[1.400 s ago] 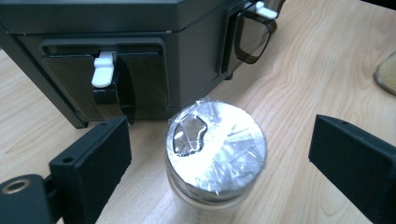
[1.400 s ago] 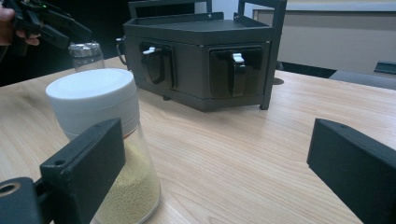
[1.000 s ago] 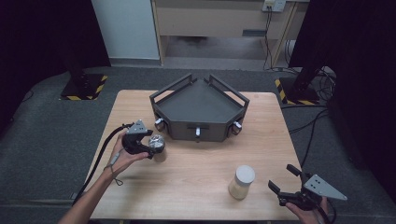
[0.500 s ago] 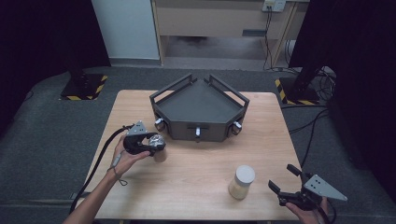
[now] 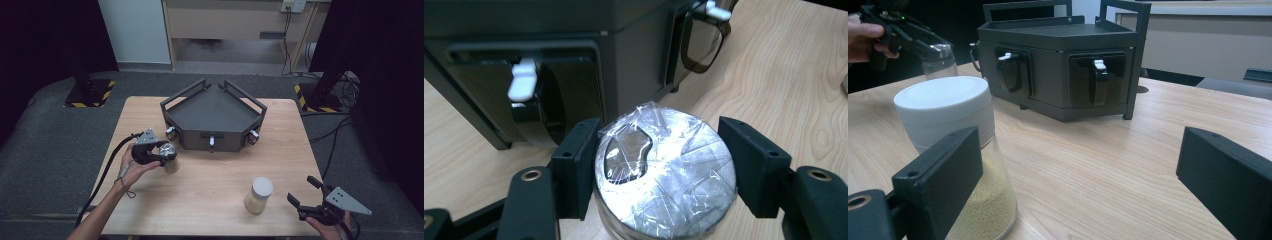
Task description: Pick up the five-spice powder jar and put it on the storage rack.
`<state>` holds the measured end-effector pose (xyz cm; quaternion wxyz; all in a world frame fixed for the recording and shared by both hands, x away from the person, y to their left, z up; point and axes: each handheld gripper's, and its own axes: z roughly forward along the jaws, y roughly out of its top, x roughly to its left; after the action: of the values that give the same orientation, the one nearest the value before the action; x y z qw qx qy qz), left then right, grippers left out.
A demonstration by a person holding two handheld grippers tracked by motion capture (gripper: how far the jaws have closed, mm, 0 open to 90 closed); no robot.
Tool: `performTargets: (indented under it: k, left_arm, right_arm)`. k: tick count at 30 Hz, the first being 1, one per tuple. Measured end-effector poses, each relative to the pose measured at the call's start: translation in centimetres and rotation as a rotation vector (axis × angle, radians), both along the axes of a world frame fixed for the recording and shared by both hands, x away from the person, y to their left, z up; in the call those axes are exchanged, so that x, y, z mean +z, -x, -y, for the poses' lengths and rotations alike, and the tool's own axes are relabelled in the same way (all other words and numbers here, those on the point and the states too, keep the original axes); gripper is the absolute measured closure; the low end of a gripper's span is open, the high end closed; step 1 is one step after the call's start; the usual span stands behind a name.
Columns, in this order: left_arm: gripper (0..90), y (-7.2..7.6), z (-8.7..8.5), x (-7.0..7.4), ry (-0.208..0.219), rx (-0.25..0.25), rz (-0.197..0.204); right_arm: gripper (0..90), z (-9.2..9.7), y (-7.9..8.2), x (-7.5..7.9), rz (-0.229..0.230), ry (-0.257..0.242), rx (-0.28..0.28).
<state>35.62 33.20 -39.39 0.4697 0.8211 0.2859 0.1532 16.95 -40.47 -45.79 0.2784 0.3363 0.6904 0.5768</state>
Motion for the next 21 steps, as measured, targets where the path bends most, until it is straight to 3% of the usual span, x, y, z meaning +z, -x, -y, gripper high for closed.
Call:
performTargets:
  k: [9,21]
  left_arm:
    - [34.3,-0.3,-0.4,3.0,0.008,-0.038,0.007]
    - [34.3,-2.1,0.6,9.3,0.001,-0.119,0.036]
  right_arm:
    - [5.2,0.0,0.0,0.0,0.0,0.001,0.001]
    - [5.3,0.0,-0.1,0.0,-0.004,0.001,-0.002]
